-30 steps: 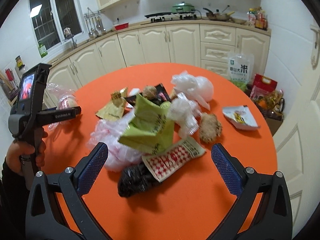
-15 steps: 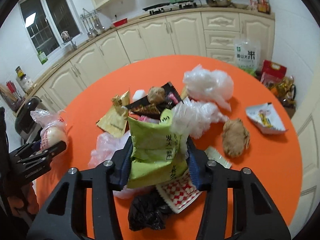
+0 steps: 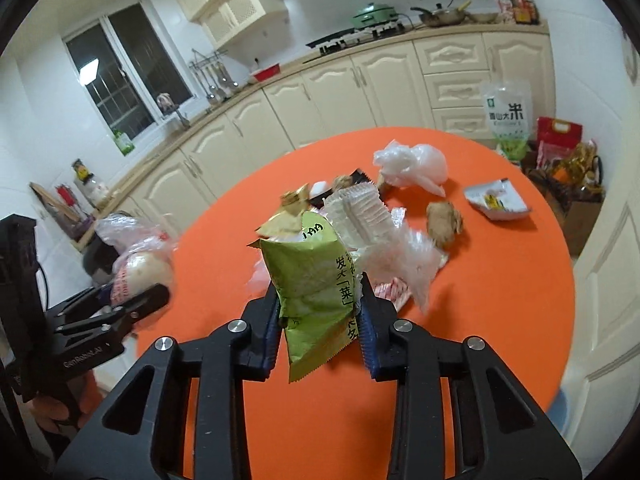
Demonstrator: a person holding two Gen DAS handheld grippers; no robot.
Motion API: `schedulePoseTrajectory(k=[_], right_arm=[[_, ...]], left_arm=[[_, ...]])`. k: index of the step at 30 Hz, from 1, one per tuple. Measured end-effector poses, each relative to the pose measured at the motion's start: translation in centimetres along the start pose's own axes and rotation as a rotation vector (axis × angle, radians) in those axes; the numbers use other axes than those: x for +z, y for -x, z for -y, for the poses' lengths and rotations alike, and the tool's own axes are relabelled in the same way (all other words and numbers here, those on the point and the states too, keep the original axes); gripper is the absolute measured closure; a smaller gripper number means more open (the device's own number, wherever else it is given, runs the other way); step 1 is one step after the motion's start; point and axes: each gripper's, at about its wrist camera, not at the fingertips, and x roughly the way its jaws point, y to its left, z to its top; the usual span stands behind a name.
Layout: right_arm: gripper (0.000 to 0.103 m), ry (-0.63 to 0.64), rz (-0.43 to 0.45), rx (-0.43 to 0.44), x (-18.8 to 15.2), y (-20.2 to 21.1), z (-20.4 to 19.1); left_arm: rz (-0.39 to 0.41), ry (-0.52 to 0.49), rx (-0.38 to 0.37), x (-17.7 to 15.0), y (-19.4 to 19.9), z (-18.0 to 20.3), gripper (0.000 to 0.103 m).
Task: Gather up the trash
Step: 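Open the right tool to drop the green snack bag onto the table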
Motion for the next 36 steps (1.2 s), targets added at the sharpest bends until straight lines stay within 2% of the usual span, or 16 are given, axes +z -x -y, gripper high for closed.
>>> schedulePoseTrajectory(k=[1, 3, 5, 7, 9, 11, 13, 16, 24, 31, 33, 36], right_arm=[[0.072, -0.003, 0.001, 0.006, -0.3, 0.5, 0.2], [0.072, -0.063, -0.008, 0.08, -1.2, 1.0, 1.3], [0.071, -0.042, -0.049, 0.041, -2.1, 0.5, 1.4], [0.069, -0.027, -0.109, 0.045, -3.4, -0.7, 1.5], [0.062, -0.013, -0.131, 0.055, -4.5, -1.4, 1.4], [0.056, 0.006, -0.119, 0.013, -5.3, -1.6, 1.2], [0.054, 0.008, -0.125, 0.022, -5.5, -1.7, 0.8], [0.037, 0.039, -0.123, 0.028, -5.7, -1.9, -0.2], [0.035, 0.119, -0.125, -0.017, -6.3, -3.0, -2.5], [0.035, 0.137, -0.116, -0.015, -6.8, -3.5, -3.4], [0.031, 0.147, -0.118, -0.018, -6.7, -3.7, -3.8], [0.034, 0.16, -0.114, -0.013, -6.6, -4.0, -4.8]], left_arm=[[0.003, -0.013, -0.005, -0.2, 0.7, 0.5, 0.046], [0.008, -0.038, -0.002, -1.3, 2.7, 1.0, 0.046], [0.004, -0.05, -0.009, -2.6, 4.2, 1.3, 0.046], [-0.006, -0.061, -0.011, -3.3, 4.8, 1.2, 0.046], [-0.022, -0.063, -0.001, -4.7, 6.0, 0.8, 0.046], [-0.043, -0.065, 0.001, -4.9, 5.9, 0.4, 0.046], [-0.057, -0.067, 0.006, -5.1, 6.0, -0.1, 0.046], [-0.076, -0.055, 0.006, -4.5, 5.7, -0.9, 0.046], [-0.101, -0.058, 0.002, -3.0, 5.6, -2.4, 0.046], [-0.112, -0.049, -0.001, -0.1, 2.4, -1.8, 0.046], [-0.111, -0.041, -0.003, 0.4, 1.9, -1.6, 0.046], [-0.113, -0.035, 0.001, 0.8, 0.9, -0.6, 0.046]])
